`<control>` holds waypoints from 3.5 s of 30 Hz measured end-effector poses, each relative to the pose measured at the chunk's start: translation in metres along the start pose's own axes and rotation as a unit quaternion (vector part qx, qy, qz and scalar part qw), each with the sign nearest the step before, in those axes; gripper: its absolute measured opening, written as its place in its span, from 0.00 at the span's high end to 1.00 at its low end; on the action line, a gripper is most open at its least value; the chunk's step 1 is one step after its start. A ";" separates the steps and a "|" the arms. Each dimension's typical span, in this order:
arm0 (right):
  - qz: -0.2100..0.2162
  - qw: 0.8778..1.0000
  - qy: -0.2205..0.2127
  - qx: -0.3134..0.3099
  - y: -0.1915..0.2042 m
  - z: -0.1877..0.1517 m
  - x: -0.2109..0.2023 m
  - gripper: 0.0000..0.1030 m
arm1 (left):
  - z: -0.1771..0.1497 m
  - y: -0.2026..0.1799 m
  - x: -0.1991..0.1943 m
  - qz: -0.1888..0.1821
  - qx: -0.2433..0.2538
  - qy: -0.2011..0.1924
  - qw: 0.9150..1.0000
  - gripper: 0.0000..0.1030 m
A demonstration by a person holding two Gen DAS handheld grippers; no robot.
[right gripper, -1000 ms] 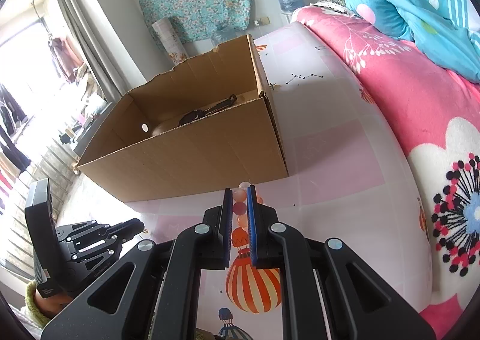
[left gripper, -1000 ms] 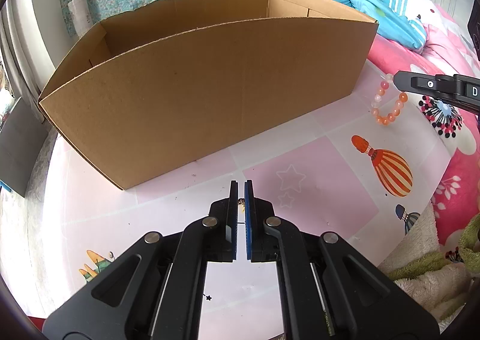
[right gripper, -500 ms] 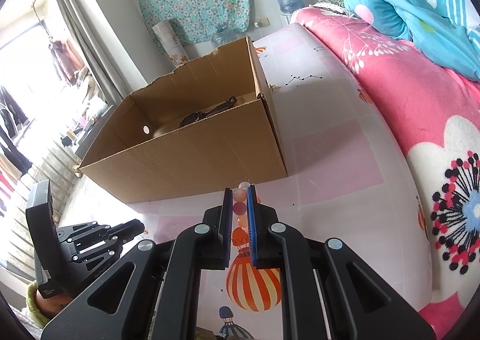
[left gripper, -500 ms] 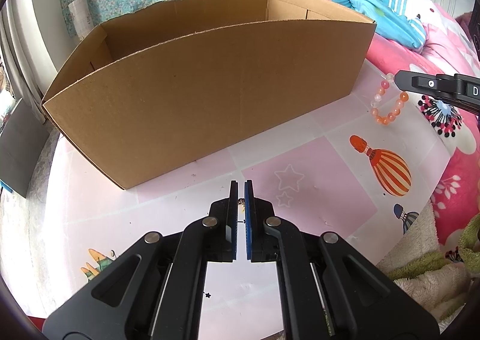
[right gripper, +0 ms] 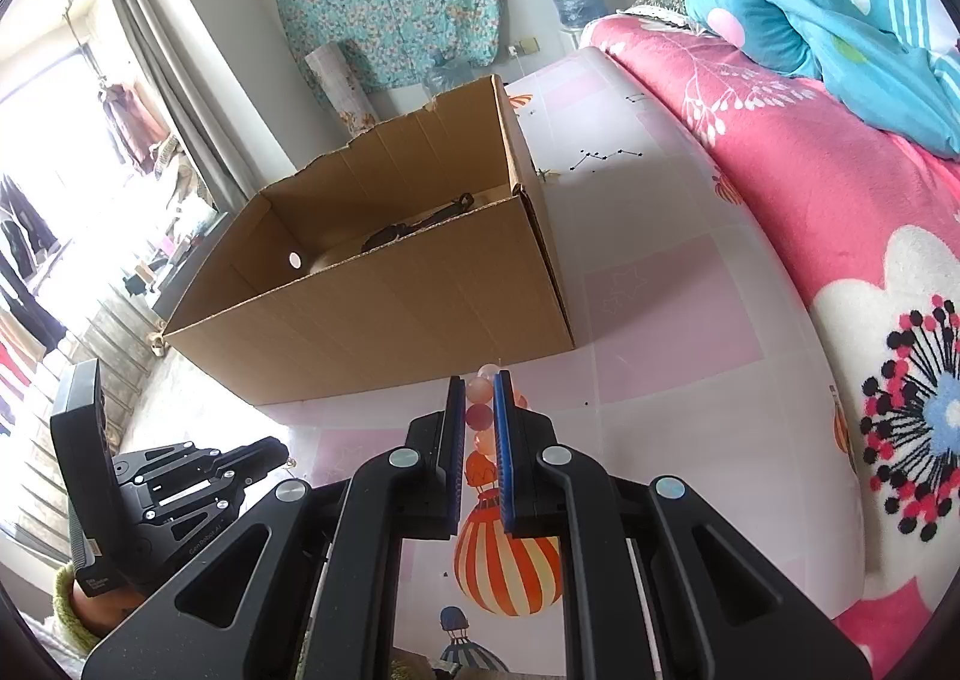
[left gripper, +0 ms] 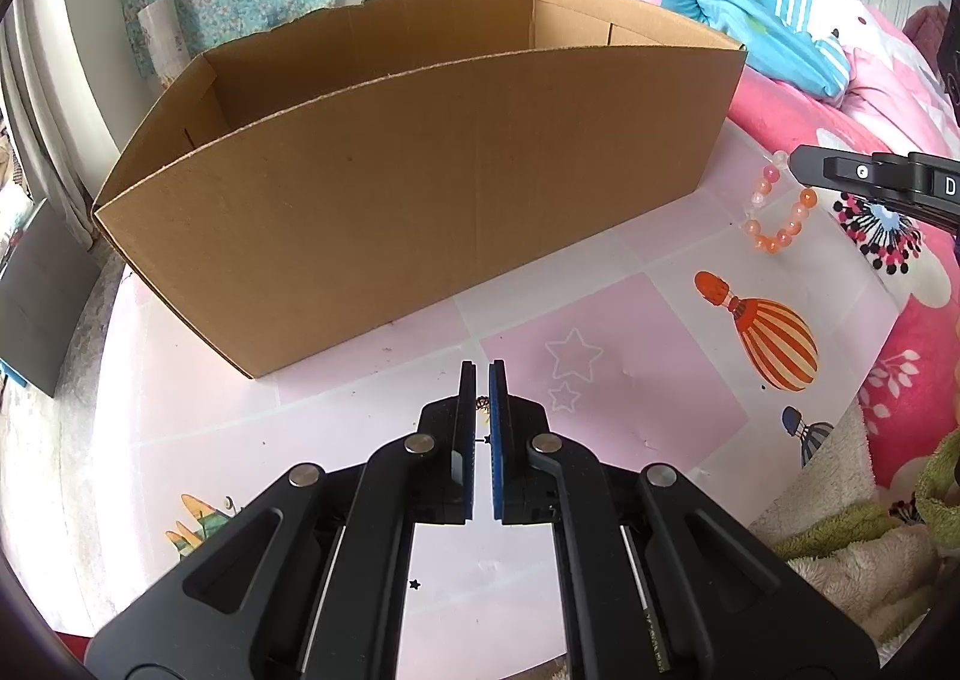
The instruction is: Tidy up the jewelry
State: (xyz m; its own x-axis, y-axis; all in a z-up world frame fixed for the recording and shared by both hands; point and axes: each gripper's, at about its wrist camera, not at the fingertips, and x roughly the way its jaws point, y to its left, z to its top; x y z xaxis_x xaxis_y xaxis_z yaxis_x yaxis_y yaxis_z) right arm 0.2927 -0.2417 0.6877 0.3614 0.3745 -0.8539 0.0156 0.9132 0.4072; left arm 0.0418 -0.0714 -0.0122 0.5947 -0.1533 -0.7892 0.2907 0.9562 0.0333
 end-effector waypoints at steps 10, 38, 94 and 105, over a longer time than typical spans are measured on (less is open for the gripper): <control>0.036 0.998 -0.056 -0.005 0.012 0.015 -0.043 0.91 | 0.022 0.006 -0.069 -0.050 -0.012 -0.079 0.996 0.97; 0.120 0.991 -0.023 -0.058 0.026 0.137 0.012 0.91 | 0.187 0.061 0.009 -0.190 -0.016 -0.006 0.982 0.97; -0.043 0.994 0.089 0.047 0.018 0.090 0.061 0.32 | 0.043 0.178 -0.002 -0.248 -0.317 -0.038 0.915 0.12; -0.023 0.995 0.074 0.070 0.019 0.062 0.038 0.32 | 0.033 0.164 -0.013 -0.196 -0.299 -0.024 0.934 0.12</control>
State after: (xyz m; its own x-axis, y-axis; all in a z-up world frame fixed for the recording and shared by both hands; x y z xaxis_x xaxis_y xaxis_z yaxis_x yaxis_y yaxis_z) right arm 0.3643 -0.2197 0.6830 0.2166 0.3611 -0.9070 0.1624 0.9028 0.3983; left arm 0.1066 0.0791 0.0233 0.5684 -0.5172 -0.6398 0.0309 0.7905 -0.6116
